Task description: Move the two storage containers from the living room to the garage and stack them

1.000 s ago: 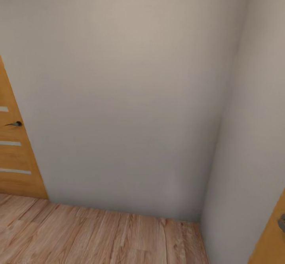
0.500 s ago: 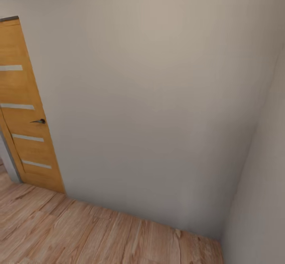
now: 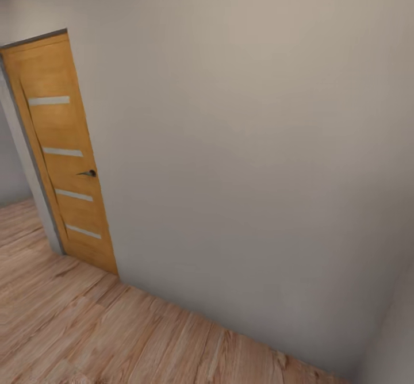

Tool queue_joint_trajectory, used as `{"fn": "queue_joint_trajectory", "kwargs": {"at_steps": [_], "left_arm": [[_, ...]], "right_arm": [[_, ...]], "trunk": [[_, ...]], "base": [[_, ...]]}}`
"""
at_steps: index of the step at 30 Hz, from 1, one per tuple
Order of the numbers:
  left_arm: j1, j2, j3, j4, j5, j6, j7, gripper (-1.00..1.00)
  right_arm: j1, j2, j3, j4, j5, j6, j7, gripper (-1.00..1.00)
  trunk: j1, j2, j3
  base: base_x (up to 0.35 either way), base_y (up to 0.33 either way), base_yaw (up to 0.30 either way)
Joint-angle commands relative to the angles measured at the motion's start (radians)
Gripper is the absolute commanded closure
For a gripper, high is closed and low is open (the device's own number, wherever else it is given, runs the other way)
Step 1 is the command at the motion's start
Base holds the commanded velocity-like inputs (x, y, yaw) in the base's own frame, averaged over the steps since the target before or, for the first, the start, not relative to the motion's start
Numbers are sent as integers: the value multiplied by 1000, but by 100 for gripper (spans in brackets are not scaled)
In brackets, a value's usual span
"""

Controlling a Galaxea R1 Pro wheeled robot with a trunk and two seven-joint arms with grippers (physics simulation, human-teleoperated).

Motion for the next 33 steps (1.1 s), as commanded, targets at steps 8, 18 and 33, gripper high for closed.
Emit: {"fn": "queue_joint_trajectory", "kwargs": {"at_steps": [8, 18, 33], "left_arm": [[-1, 0, -9, 1, 9, -3, 0, -100], [-1, 1, -9, 1, 9, -3, 0, -100], [-1, 1, -9, 1, 9, -2, 0, -100]], "right_arm": [[-1, 16, 6, 3, -2, -3, -5, -100], [-1, 11, 5, 3, -9, -4, -4, -100], [-1, 11, 6, 3, -7, -4, -6, -100]], "trunk": [[0, -1, -2], [0, -1, -2], [0, -1, -2]], "base": [[34, 0, 280], [1, 0, 283], [0, 0, 283]]}}
